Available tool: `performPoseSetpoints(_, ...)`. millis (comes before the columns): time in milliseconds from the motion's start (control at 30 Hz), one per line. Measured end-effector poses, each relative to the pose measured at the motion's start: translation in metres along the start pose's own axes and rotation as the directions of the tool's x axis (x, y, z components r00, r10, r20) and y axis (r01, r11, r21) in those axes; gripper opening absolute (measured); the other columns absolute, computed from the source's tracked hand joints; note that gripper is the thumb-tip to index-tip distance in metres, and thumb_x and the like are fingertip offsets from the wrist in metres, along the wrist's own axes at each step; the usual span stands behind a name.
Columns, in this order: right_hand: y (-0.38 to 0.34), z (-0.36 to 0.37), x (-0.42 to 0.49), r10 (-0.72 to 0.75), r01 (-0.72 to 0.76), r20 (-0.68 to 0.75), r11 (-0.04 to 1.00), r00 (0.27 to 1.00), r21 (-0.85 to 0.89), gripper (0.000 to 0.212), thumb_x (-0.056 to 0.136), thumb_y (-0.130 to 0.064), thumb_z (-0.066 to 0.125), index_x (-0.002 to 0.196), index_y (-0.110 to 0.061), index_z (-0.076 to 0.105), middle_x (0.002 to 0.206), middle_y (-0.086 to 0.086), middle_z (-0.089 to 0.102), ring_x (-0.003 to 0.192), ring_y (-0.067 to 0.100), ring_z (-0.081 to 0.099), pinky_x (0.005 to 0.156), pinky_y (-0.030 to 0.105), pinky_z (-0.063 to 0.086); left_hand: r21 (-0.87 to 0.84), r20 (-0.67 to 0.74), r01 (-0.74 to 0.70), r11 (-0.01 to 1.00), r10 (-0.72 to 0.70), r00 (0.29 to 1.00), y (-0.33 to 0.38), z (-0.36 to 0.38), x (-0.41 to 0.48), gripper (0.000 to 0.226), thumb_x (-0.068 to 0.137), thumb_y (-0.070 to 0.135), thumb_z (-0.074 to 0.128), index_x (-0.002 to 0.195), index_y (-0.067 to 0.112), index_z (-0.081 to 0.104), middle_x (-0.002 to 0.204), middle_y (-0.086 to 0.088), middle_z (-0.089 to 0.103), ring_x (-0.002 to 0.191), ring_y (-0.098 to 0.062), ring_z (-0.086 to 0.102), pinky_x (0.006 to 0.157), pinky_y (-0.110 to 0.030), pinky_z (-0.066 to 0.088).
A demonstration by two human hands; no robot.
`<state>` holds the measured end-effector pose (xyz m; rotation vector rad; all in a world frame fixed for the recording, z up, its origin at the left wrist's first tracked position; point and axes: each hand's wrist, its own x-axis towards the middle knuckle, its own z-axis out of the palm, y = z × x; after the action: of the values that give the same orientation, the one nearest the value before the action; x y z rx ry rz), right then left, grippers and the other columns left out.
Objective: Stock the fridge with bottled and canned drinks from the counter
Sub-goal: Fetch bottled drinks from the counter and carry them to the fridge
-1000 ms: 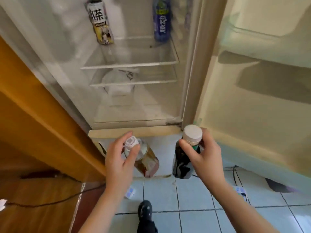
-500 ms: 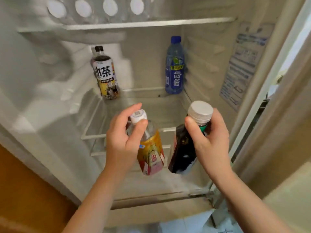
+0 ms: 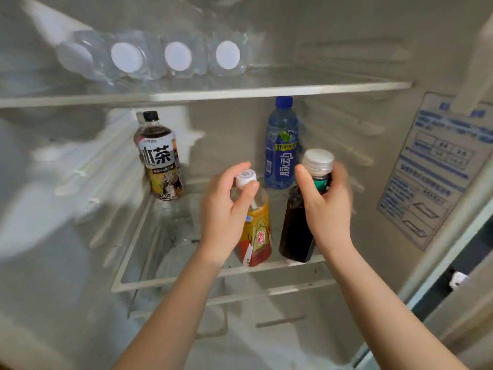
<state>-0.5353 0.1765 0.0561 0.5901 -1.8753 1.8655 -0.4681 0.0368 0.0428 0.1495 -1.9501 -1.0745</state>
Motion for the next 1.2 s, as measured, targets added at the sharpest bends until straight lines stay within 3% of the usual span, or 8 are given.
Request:
performPoseSetpoints(200,0.011,0.012,0.002,0.022,-0.023,-0.023,0.999,0.999,-0.04,0.016,0.085,-0.036,0.066,0.092,-0.029,0.054,0.081,-0.019,0.059,0.075,-0.009,0.054,0.066,0.007,0.039,0.029,0.093,-0.013,0.999,0.011,0.996,-0.007,0.007,0.013,0.03,0.091,0.032,0.057,0.122,0.03,0.057,0.112,0.006,0.063,0.103,-0.011,0.059,0.09,-0.041,0.049)
performPoseSetpoints(433,0.015,0.002,-0.013,0.081,-0.073,0.228,0.996,0.97,-0.042,0.033,0.085,-0.039,0.059,0.117,-0.039,0.052,0.107,-0.026,0.06,0.1,-0.012,0.055,0.082,0.004,0.039,-0.103,0.163,0.078,0.992,-0.061,0.985,-0.02,-0.001,-0.005,0.057,0.081,0.053,0.056,0.133,0.047,0.033,0.128,0.035,0.041,0.123,0.01,0.043,0.107,-0.031,0.04)
performPoseSetpoints(533,0.03,-0.015,-0.033,0.099,-0.097,0.28,0.995,0.955,-0.023,0.068,0.074,-0.028,0.057,0.139,-0.032,0.039,0.136,-0.014,0.05,0.127,0.0,0.044,0.109,0.025,0.034,-0.117,0.262,0.2,0.973,-0.164,0.951,-0.042,-0.007,-0.034,0.078,0.07,0.051,0.07,0.13,0.057,0.022,0.139,0.023,0.038,0.131,0.002,0.039,0.11,-0.037,0.039)
performPoseSetpoints(600,0.04,-0.023,-0.046,0.108,-0.104,0.317,0.994,0.942,-0.029,0.076,0.072,-0.018,0.059,0.137,-0.042,0.031,0.14,-0.02,0.043,0.132,0.0,0.039,0.112,0.034,0.033,0.012,0.287,0.194,0.981,-0.189,0.939,-0.056,-0.006,-0.052,0.09,0.067,0.039,0.08,0.13,0.055,0.017,0.141,0.011,0.038,0.124,0.012,0.04,0.104,-0.02,0.041)
performPoseSetpoints(667,0.051,-0.024,-0.054,0.135,-0.126,0.327,0.991,0.935,-0.049,0.07,0.078,-0.012,0.062,0.13,-0.049,0.033,0.133,-0.027,0.047,0.127,-0.001,0.044,0.11,0.037,0.037,0.082,0.295,0.175,0.981,-0.192,0.936,-0.067,-0.003,-0.062,0.089,0.072,0.027,0.08,0.129,0.054,0.017,0.139,0.006,0.041,0.114,0.022,0.04,0.094,-0.007,0.041)
performPoseSetpoints(800,0.066,-0.021,-0.052,0.18,-0.144,0.302,0.98,0.936,-0.135,0.049,0.084,-0.017,0.061,0.118,-0.048,0.045,0.116,-0.026,0.057,0.114,0.002,0.054,0.102,0.041,0.045,0.041,0.316,0.238,0.97,-0.239,0.918,-0.077,0.004,-0.06,0.079,0.078,0.021,0.076,0.141,0.03,0.03,0.136,0.005,0.046,0.123,-0.003,0.048,0.103,-0.039,0.046)
performPoseSetpoints(900,0.077,-0.015,-0.038,0.189,-0.118,0.284,0.961,0.94,-0.251,0.056,0.084,-0.011,0.065,0.133,-0.026,0.042,0.12,-0.011,0.053,0.117,0.013,0.052,0.102,0.046,0.043,0.032,0.346,0.254,0.967,-0.249,0.905,-0.078,0.012,-0.045,0.08,0.081,0.015,0.072,0.146,0.02,0.027,0.14,0.0,0.045,0.129,-0.013,0.045,0.106,-0.045,0.042)
performPoseSetpoints(1200,0.094,0.018,0.008,0.151,-0.05,0.206,0.903,0.967,-0.428,0.052,0.085,-0.013,0.064,0.133,-0.007,0.042,0.126,0.011,0.056,0.114,0.026,0.054,0.087,0.023,0.037,0.109,0.357,0.268,0.957,-0.289,0.888,-0.089,0.047,0.023,0.068,0.081,0.009,0.071,0.139,0.016,0.035,0.134,-0.004,0.052,0.124,-0.017,0.05,0.105,-0.037,0.042)
